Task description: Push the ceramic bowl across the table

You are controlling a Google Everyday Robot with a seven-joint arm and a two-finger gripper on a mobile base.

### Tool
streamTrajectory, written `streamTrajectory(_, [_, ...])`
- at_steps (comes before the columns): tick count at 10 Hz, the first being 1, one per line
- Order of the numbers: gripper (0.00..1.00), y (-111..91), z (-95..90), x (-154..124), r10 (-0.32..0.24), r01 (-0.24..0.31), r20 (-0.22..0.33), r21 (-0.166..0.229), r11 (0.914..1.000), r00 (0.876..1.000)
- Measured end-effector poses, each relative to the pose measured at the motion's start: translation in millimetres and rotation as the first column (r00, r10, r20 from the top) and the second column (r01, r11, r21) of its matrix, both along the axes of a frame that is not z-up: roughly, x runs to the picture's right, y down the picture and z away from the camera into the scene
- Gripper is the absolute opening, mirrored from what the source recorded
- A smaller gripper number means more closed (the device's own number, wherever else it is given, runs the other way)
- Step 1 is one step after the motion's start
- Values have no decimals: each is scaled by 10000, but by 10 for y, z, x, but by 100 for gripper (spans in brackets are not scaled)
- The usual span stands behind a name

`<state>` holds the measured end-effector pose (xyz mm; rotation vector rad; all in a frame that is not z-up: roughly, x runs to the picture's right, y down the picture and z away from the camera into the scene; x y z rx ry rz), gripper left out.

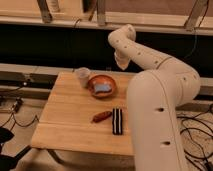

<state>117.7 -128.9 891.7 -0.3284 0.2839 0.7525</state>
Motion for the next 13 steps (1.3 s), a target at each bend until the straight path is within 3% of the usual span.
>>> streamTrajectory(3, [0, 30, 286, -221, -310, 311, 253, -25, 9995, 9992])
streamTrajectory(6, [0, 33, 572, -225, -373, 373, 147, -17, 9993, 9992])
streamTrajectory(8, [0, 113, 723, 90, 7, -23, -596, -257, 9997, 9982])
streamTrajectory(10, [0, 290, 831, 384, 384, -487, -1447, -679, 9965, 9887])
streamTrajectory(13, [0, 542, 950, 481, 687, -981, -2009, -1406, 9852, 9772])
